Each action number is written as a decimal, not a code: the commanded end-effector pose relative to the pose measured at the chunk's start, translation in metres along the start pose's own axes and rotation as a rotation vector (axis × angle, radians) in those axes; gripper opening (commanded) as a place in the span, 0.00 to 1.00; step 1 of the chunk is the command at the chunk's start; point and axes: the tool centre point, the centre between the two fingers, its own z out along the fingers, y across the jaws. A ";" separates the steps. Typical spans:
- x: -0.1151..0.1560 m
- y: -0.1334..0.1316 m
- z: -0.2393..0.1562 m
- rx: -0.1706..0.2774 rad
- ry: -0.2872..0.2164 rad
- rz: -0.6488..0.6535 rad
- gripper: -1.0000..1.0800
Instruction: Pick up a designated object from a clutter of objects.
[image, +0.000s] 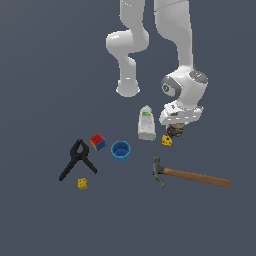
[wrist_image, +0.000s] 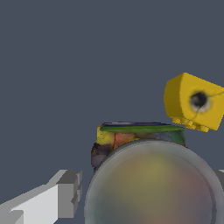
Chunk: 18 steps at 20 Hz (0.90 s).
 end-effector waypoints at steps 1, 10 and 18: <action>0.000 0.000 0.004 0.000 0.001 0.000 0.96; 0.000 0.000 0.004 0.000 0.001 0.000 0.00; 0.001 0.003 -0.003 0.000 0.002 0.000 0.00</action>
